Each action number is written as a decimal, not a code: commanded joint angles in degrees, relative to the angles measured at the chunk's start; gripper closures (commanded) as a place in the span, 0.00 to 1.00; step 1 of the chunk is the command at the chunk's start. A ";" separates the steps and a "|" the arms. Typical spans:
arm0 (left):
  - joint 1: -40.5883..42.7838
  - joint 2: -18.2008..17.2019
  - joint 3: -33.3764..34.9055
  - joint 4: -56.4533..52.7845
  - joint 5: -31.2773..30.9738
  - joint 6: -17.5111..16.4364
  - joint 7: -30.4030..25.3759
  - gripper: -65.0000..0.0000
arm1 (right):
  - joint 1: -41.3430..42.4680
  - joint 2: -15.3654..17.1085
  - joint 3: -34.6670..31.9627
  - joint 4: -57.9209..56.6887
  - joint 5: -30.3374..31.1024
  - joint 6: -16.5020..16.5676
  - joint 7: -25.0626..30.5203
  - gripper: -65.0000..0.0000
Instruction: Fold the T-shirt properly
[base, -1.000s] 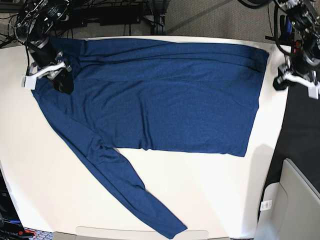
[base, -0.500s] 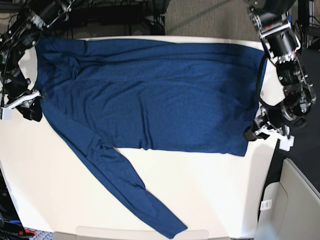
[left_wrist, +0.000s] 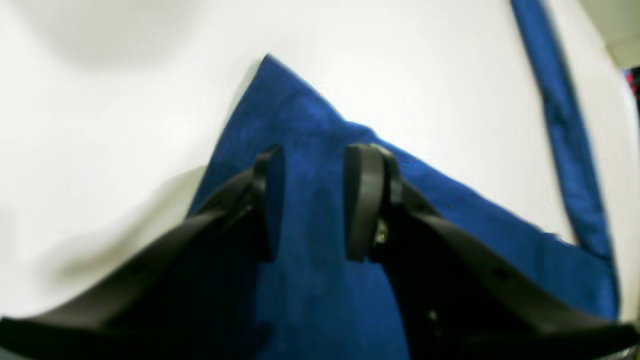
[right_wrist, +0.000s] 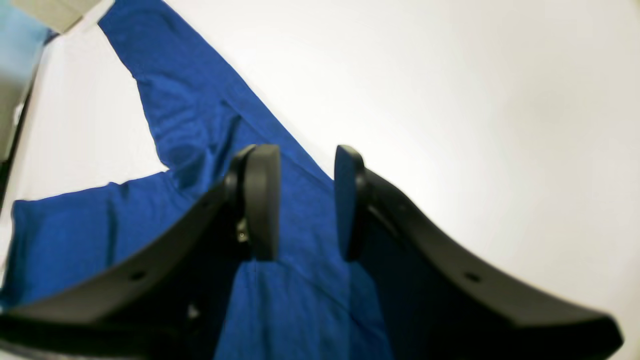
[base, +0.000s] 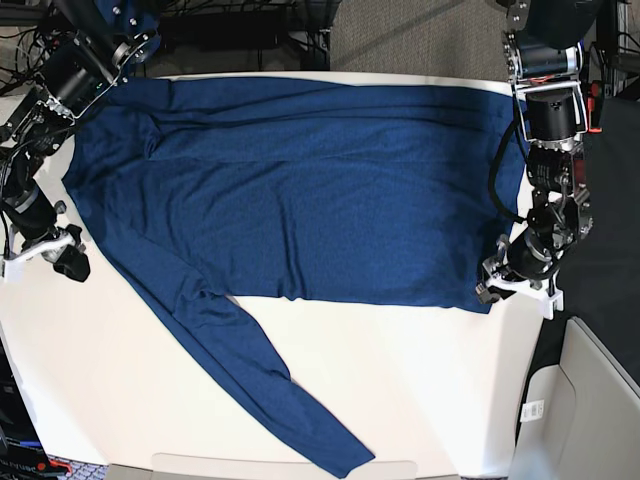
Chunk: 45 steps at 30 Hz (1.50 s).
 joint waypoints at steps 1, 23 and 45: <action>-2.20 -0.85 0.17 -0.12 0.57 -0.54 -2.69 0.69 | 1.96 1.09 -0.02 0.08 1.25 0.48 1.31 0.71; -9.67 2.32 6.14 -19.02 4.79 -0.54 -15.53 0.69 | 4.87 0.82 -2.48 -1.59 -0.42 0.48 1.31 0.71; -8.52 -0.67 8.25 -19.11 4.79 -0.63 -20.54 0.70 | 4.87 0.74 -2.48 -1.59 -0.42 0.48 1.31 0.71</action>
